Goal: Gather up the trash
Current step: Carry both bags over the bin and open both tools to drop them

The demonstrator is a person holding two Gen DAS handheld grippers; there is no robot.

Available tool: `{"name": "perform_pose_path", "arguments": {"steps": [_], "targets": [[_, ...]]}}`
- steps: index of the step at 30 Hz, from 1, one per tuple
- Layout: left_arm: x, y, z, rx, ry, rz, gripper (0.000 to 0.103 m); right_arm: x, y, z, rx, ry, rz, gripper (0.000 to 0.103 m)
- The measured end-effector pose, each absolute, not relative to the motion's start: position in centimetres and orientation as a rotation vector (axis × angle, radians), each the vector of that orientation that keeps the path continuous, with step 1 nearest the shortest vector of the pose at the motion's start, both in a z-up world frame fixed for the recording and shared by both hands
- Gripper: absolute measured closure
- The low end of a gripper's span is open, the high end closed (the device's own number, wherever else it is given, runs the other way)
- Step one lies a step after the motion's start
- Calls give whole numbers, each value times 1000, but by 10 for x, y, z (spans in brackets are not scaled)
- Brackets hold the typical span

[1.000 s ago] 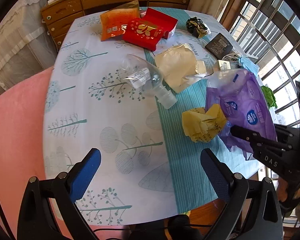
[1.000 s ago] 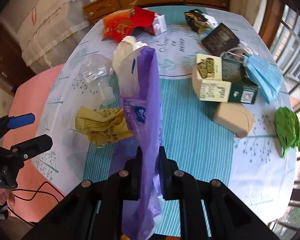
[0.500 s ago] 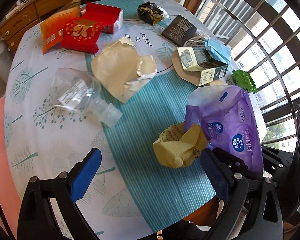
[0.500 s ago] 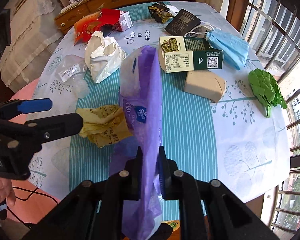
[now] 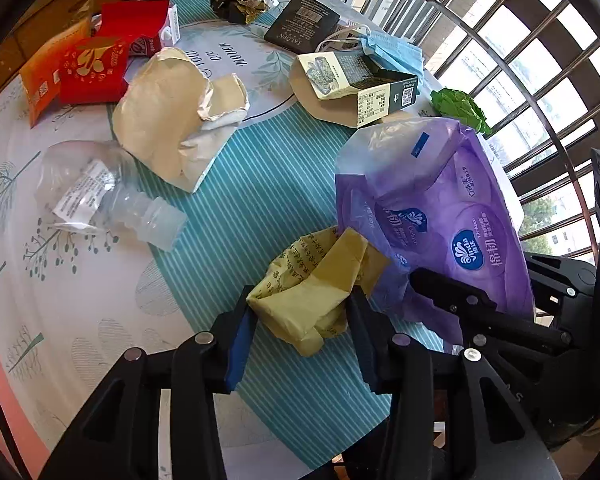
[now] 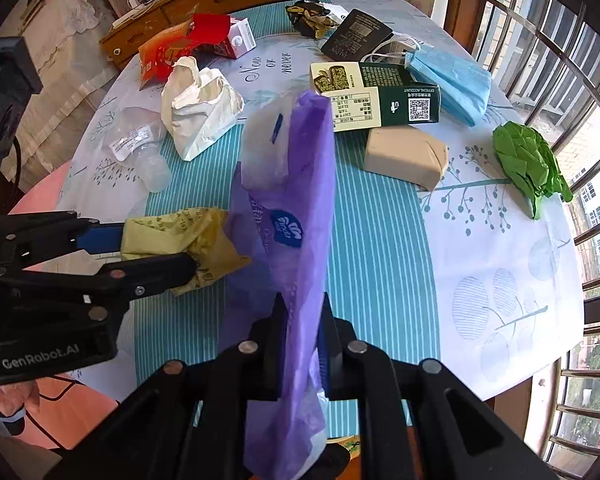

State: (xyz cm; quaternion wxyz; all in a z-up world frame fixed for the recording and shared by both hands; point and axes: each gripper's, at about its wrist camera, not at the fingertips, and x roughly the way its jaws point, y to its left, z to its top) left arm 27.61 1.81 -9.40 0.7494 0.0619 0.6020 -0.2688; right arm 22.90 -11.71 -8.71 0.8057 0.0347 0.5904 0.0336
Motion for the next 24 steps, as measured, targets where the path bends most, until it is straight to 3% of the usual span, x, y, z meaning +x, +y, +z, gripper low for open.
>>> {"name": "perform_pose_path", "arguments": {"steps": [13, 24], "targets": [[215, 51, -36, 142, 1190, -408, 61, 211, -131, -52, -17, 1245, 179, 90], [124, 7, 4, 47, 1065, -191, 60, 155, -176, -20, -159, 1158, 366, 90]]}}
